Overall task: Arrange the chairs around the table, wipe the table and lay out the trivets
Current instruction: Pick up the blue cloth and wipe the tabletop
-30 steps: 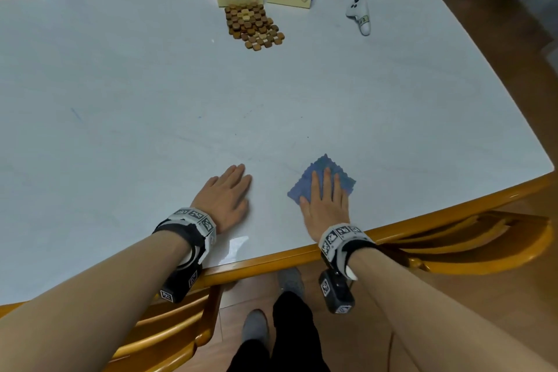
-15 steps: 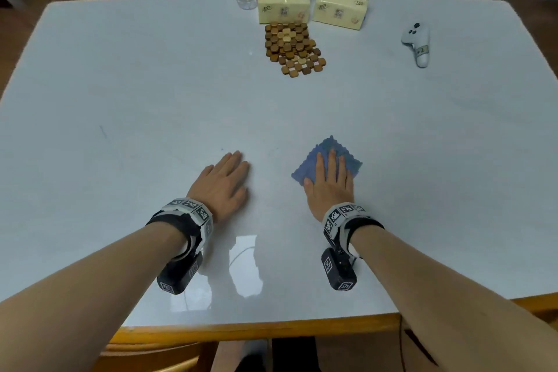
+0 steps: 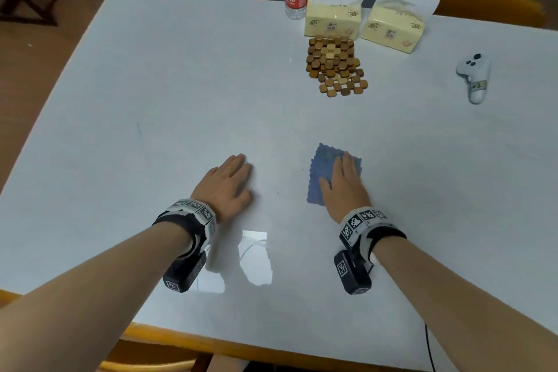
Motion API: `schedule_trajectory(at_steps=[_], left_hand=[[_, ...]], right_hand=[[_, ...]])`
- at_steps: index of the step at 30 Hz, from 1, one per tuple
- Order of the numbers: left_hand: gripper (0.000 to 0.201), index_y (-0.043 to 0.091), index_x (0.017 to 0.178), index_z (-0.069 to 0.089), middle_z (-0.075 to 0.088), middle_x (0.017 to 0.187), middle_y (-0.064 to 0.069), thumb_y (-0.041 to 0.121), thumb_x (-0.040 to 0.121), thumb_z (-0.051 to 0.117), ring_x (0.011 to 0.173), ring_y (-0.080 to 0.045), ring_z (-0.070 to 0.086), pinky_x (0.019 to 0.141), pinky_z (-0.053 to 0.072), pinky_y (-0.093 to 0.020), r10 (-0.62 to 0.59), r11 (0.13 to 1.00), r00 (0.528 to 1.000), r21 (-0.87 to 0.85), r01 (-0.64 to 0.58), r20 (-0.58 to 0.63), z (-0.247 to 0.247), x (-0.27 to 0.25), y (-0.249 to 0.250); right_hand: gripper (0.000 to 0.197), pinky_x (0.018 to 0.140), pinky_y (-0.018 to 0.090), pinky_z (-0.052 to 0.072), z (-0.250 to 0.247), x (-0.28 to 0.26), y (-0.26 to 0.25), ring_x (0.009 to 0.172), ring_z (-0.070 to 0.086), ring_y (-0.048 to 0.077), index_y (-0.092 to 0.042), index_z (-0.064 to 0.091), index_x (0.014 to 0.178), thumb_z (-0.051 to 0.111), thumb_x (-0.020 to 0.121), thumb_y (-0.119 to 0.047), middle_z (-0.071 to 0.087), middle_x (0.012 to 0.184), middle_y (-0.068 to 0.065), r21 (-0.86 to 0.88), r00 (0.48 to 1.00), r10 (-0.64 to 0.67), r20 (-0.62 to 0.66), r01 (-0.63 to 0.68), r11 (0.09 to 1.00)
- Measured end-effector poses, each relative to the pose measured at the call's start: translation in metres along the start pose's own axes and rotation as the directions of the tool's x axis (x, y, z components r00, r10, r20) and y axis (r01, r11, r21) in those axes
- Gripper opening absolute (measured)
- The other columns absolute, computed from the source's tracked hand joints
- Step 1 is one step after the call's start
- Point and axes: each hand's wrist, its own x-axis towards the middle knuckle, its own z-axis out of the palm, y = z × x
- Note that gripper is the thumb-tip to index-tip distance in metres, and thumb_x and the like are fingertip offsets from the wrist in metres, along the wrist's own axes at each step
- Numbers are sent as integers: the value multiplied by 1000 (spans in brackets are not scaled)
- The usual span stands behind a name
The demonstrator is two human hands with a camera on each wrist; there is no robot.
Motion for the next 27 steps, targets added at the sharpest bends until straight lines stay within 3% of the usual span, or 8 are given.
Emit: schedule_trajectory(at_steps=[2,4,10,14,17,20,24,27], left_hand=[[86,17,150,29,17,161,-6,59,76,16,148,-23,14,114,22,-40,-7,1000,1000,-23,6,-19,3,-1,-1],[84,17,149,30,19,160,-6,57,76,19,148,-24,16,114,24,-41,1,999,999,-49,-2,-35,7,-5,0],[84,14,149,31,20,159,-9,55,76,20,147,-25,17,113,25,-42,25,997,999,-66,-28,-44,24,-29,5],[83,13,149,31,20,160,-10,55,77,22,147,-26,17,115,25,-43,31,996,998,-80,-35,-48,42,-48,6],[84,13,149,31,20,159,-10,55,77,22,147,-26,18,115,24,-43,56,996,997,-69,-59,-44,54,-65,6],[85,15,150,28,16,161,-8,55,77,21,148,-24,15,116,23,-42,80,996,996,-46,-82,-45,62,-86,3],[83,13,148,32,19,160,-8,52,76,21,147,-23,17,113,25,-41,128,991,989,-39,-131,-73,69,-119,-3],[84,14,150,29,15,161,-7,53,76,19,148,-23,13,114,22,-40,148,989,988,-22,-149,-54,72,-144,-14]], right_hand=[[62,122,45,9,16,3,3,147,10,39,8,17,149,41,101,-22,14,158,25,-118,993,-116,5,116,986],[59,122,44,8,18,6,7,146,14,40,8,21,148,40,99,-19,18,157,26,-135,973,-230,32,232,963],[60,120,45,16,5,11,20,147,16,30,-1,27,150,40,93,-16,22,159,14,-126,816,-528,235,564,816],[63,120,43,16,14,-11,17,148,14,25,-6,25,151,49,92,-10,19,160,8,-100,761,-586,280,630,770],[64,121,41,14,30,-45,13,149,9,22,-8,21,152,46,94,-17,15,162,6,-98,791,-552,264,591,801],[66,121,42,14,50,-92,9,150,2,20,-10,12,155,32,98,-38,7,163,5,-161,844,-494,210,528,834],[74,122,38,6,78,-150,-14,150,-5,18,-13,-3,155,9,95,-55,-6,163,3,-211,967,-235,101,252,945],[74,122,36,1,96,-173,-46,150,-7,21,-12,-7,153,12,97,-55,-9,162,5,-160,1000,-12,-15,9,987]])
